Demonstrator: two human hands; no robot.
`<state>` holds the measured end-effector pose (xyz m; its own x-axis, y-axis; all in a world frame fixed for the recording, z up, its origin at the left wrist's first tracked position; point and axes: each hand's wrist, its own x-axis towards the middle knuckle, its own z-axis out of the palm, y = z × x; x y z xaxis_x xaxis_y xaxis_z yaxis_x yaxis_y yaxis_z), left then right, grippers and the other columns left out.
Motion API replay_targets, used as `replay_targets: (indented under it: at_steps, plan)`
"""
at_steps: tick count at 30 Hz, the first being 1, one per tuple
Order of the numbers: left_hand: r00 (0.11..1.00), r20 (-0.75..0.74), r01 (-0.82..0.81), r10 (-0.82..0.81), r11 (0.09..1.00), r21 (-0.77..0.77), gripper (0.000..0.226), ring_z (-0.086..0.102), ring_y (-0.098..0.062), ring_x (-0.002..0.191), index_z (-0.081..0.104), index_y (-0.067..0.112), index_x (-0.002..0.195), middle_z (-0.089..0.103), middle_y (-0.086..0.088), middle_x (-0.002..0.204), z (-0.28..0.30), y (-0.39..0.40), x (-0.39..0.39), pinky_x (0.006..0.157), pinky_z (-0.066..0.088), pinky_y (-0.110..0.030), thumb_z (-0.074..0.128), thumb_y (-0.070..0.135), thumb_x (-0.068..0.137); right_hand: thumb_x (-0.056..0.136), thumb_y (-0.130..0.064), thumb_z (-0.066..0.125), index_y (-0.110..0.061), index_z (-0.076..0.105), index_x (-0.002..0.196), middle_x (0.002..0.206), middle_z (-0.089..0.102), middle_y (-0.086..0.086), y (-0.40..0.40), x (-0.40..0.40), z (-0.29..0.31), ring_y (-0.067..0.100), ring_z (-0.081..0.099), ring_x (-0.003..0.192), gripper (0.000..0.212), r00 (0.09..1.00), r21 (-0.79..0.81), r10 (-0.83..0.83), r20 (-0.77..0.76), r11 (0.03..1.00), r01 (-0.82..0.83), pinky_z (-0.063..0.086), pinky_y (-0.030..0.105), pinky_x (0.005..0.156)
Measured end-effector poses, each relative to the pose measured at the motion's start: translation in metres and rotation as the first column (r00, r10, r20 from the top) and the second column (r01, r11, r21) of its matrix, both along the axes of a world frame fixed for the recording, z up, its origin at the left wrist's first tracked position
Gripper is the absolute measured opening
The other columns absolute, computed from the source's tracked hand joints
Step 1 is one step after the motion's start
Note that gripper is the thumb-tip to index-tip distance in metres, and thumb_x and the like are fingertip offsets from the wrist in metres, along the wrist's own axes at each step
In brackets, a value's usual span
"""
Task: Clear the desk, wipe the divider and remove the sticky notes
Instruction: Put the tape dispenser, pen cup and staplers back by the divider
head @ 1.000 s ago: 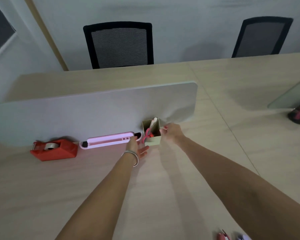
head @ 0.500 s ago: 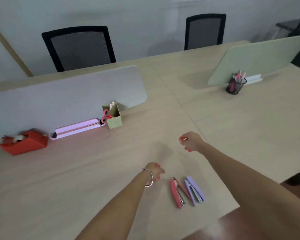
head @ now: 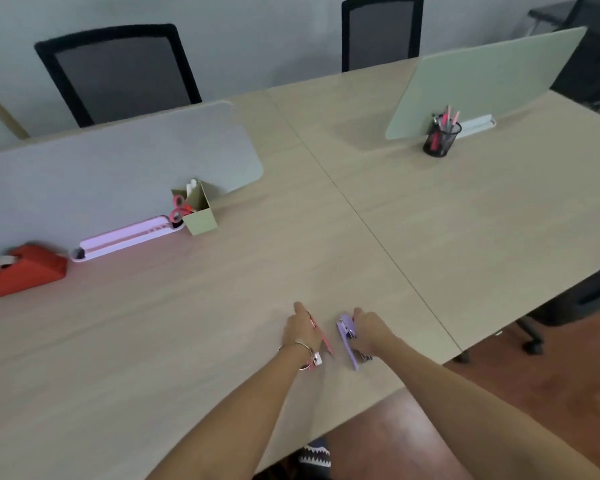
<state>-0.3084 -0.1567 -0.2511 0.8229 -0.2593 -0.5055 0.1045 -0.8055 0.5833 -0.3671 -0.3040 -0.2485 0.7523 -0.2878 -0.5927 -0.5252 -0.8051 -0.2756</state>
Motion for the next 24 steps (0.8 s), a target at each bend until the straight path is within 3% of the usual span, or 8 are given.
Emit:
replay_targets:
  at_steps: [2,4,6,7,9,13,18,24]
  plan:
    - [0.996,-0.054,-0.077,0.072,0.992,-0.102,0.020,0.050,-0.027,0.076,0.036,0.013,0.094,0.052,-0.008,0.091,0.012,0.015,0.018,0.063,0.043,-0.030,0.050,0.008,0.080,0.081,-0.019,0.057,-0.014,0.038,0.076,0.107,0.064,0.019,0.007,0.009,0.005,0.033,0.060,0.094,0.020,0.999,0.006,0.033,-0.036,0.999,-0.033,0.042,0.034,0.068]
    - [0.972,-0.142,-0.210,0.186,0.961,-0.182,0.025,0.052,-0.026,0.076,0.041,0.014,0.094,0.051,-0.007,0.092,0.029,0.034,0.040,0.053,0.041,-0.026,0.056,0.008,0.076,0.078,-0.020,0.053,-0.017,0.042,0.054,0.074,0.072,0.010,0.010,0.021,0.011,0.029,0.064,0.074,0.027,0.997,0.049,0.035,-0.067,0.998,-0.032,0.049,0.025,0.060]
    - [0.927,-0.257,-0.340,0.274,0.901,-0.268,0.026,0.056,-0.024,0.071,0.045,0.011,0.098,0.053,-0.007,0.086,0.055,0.058,0.069,0.049,0.045,-0.026,0.058,0.005,0.076,0.073,-0.022,0.055,-0.017,0.043,0.043,0.030,0.051,-0.003,0.012,0.041,0.023,0.019,0.054,0.043,0.033,0.998,0.109,0.009,-0.064,0.994,-0.002,0.038,0.018,0.037]
    - [0.907,-0.304,-0.384,0.291,0.869,-0.313,0.023,0.057,-0.023,0.066,0.049,0.006,0.099,0.054,-0.008,0.080,0.072,0.072,0.085,0.051,0.049,-0.028,0.057,0.002,0.078,0.071,-0.021,0.057,-0.016,0.044,0.043,0.022,0.041,-0.004,0.014,0.054,0.031,0.014,0.045,0.032,0.032,0.998,0.149,0.002,-0.056,0.989,0.006,0.031,0.018,0.032]
    - [0.871,-0.406,-0.448,0.277,0.787,-0.423,0.014,0.058,-0.023,0.064,0.057,-0.003,0.096,0.055,-0.011,0.073,0.105,0.098,0.115,0.058,0.053,-0.035,0.049,-0.004,0.085,0.068,-0.018,0.057,-0.012,0.053,0.049,0.023,0.040,-0.005,0.019,0.079,0.048,0.010,0.033,0.025,0.020,0.999,0.236,0.013,-0.038,0.972,-0.004,0.025,0.016,0.034]
    - [0.811,-0.474,-0.581,0.343,0.574,-0.577,0.020,0.058,-0.029,0.074,0.051,0.001,0.086,0.058,-0.016,0.079,0.177,0.141,0.169,0.080,0.049,-0.049,0.034,-0.008,0.093,0.071,-0.009,0.055,-0.006,0.062,0.061,0.047,0.054,0.010,0.037,0.137,0.088,0.014,0.032,0.036,0.012,0.996,0.447,-0.027,0.080,0.895,-0.012,0.023,0.019,0.040]
    - [0.878,-0.172,-0.434,0.446,0.592,-0.679,0.011,0.062,-0.035,0.088,0.051,-0.003,0.095,0.060,-0.022,0.095,0.238,0.182,0.261,0.075,0.057,-0.043,0.043,-0.008,0.089,0.087,-0.004,0.054,-0.008,0.066,0.070,0.060,0.063,0.010,0.070,0.230,0.154,0.015,0.050,0.052,0.021,0.948,0.701,-0.246,0.203,0.712,0.035,0.033,0.022,0.046]
    - [0.690,0.292,-0.361,0.662,0.665,-0.654,0.023,0.060,-0.025,0.087,0.047,0.010,0.104,0.056,-0.003,0.093,0.267,0.174,0.332,0.083,0.055,-0.039,0.056,0.002,0.084,0.091,0.003,0.039,0.002,0.068,0.073,0.068,0.069,0.023,0.105,0.309,0.217,0.019,0.057,0.070,0.034,0.870,0.826,-0.388,0.305,0.563,-0.038,0.045,0.025,0.059]
